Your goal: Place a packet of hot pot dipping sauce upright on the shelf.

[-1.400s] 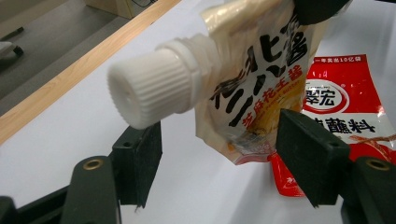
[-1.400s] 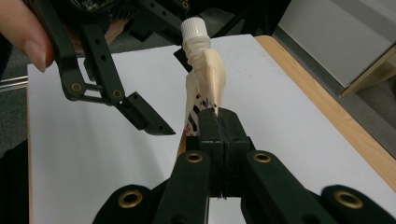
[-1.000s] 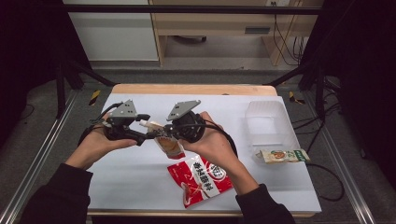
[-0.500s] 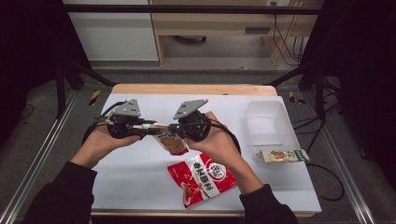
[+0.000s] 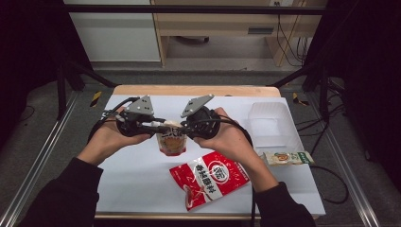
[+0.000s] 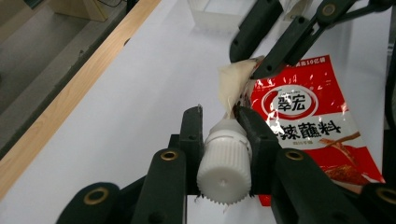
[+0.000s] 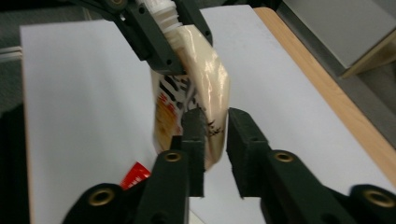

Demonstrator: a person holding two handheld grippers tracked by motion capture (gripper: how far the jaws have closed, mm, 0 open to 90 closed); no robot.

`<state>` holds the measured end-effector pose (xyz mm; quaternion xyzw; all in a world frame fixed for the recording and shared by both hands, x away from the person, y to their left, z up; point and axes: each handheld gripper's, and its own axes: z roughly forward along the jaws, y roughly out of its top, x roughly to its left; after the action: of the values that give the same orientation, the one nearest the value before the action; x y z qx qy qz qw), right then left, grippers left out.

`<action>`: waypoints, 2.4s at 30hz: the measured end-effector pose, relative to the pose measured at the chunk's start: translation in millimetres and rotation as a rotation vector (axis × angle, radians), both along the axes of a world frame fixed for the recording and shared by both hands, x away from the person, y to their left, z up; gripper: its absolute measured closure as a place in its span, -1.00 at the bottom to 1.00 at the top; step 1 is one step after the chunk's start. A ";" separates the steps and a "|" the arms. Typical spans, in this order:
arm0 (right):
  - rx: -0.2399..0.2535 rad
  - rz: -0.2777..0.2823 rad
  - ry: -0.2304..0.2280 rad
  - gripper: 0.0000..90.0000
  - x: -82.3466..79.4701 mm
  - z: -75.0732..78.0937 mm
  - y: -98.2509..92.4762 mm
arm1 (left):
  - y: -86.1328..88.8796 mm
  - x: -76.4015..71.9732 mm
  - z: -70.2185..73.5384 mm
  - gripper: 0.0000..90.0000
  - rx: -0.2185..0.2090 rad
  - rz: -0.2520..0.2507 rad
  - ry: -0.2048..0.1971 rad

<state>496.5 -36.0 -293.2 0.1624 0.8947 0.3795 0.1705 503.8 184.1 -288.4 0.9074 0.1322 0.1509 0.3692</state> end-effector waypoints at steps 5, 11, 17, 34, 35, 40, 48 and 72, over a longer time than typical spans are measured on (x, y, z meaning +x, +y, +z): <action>-0.088 0.003 -0.029 0.25 1.9 2.8 0.9 | -4.9 -1.3 -3.9 0.61 0.045 -0.017 -0.003; -0.139 0.030 0.013 0.09 6.2 -8.9 10.6 | -8.1 -4.2 -4.5 0.61 0.047 -0.041 -0.008; -0.159 0.047 0.066 0.26 11.2 -19.4 19.8 | -9.3 -5.7 -4.2 0.61 0.048 -0.055 -0.008; -0.228 0.068 0.085 0.96 7.6 -14.9 24.1 | 6.5 -10.1 -12.2 0.11 -0.073 -0.016 0.011; -0.240 0.072 0.074 0.96 8.8 -14.3 22.3 | 10.2 -11.2 -13.0 0.00 -0.078 -0.005 0.009; -0.262 0.037 0.045 0.96 11.7 -7.4 5.4 | 32.0 -19.1 -25.4 -0.37 -0.090 0.060 0.023; -0.283 0.002 0.003 0.96 11.9 7.8 -28.1 | 58.8 -25.2 -49.5 -0.59 -0.060 0.125 0.066; -0.219 -0.145 -0.063 0.96 13.8 35.5 -138.3 | 50.7 -10.0 -63.2 -0.64 -0.043 0.126 0.111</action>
<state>510.3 -174.3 -257.7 0.1950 0.9109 0.2711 0.2424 493.8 234.8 -351.6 0.8961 0.2125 0.1203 0.3707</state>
